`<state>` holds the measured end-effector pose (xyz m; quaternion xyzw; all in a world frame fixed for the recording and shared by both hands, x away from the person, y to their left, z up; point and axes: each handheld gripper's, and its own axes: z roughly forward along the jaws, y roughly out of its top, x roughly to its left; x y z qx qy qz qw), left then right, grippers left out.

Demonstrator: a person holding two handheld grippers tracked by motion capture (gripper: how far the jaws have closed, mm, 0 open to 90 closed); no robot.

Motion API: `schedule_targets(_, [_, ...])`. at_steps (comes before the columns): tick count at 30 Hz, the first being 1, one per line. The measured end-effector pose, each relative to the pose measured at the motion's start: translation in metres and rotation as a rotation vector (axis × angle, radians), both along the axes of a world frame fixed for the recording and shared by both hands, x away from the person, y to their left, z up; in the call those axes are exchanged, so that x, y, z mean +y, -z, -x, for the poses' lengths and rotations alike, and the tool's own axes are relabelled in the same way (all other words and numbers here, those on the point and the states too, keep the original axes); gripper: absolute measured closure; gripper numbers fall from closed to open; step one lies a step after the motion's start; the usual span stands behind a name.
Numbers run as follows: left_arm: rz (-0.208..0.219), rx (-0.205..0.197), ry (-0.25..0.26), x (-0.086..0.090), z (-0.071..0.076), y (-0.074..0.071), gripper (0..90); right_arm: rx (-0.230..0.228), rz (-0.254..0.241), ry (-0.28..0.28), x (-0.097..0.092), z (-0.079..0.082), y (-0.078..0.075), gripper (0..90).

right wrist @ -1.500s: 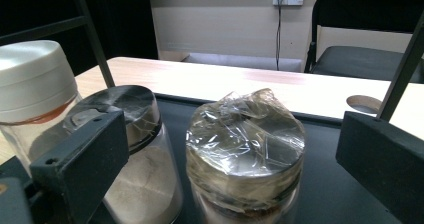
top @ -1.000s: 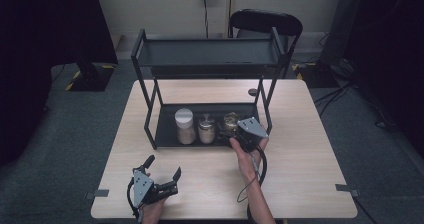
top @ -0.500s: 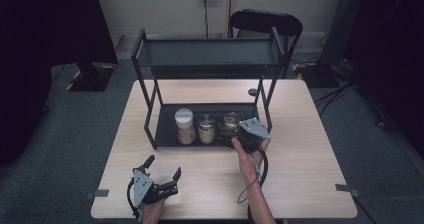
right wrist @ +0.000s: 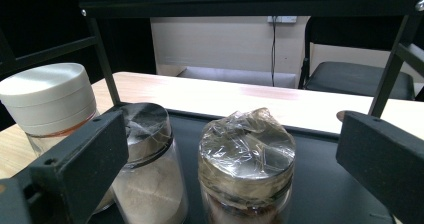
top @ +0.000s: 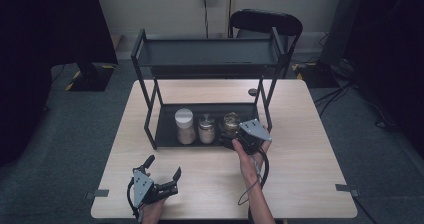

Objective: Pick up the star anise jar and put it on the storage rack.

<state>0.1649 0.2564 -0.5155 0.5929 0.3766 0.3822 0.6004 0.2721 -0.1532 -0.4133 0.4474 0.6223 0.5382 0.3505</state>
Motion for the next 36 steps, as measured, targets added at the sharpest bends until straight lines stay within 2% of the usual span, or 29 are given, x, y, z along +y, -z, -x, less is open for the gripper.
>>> schedule_targets(6, [0.001, -0.001, -0.001, 0.0, 0.0, 0.0, 0.6, -0.015, -0.002, 0.004, 0.0, 0.006, 0.0, 0.0])
schedule_targets(12, [0.0, 0.0, -0.001, 0.0, 0.0, 0.0, 0.5, -0.027, 0.017, 0.023, 0.001, 0.013, -0.002, 0.0])
schedule_targets(22, [0.0, 0.0, -0.003, 0.0, 0.0, 0.0, 0.5, -0.032, -0.018, 0.015, -0.007, 0.022, -0.006, 0.0])
schedule_targets(30, [0.001, 0.0, -0.003, 0.0, 0.0, 0.0, 0.6, -0.048, -0.019, 0.017, -0.009, 0.03, -0.007, 0.0])
schedule_targets(36, [0.001, 0.001, -0.002, 0.0, 0.0, 0.0, 0.6, -0.075, -0.021, 0.046, -0.004, 0.039, -0.005, 0.0])
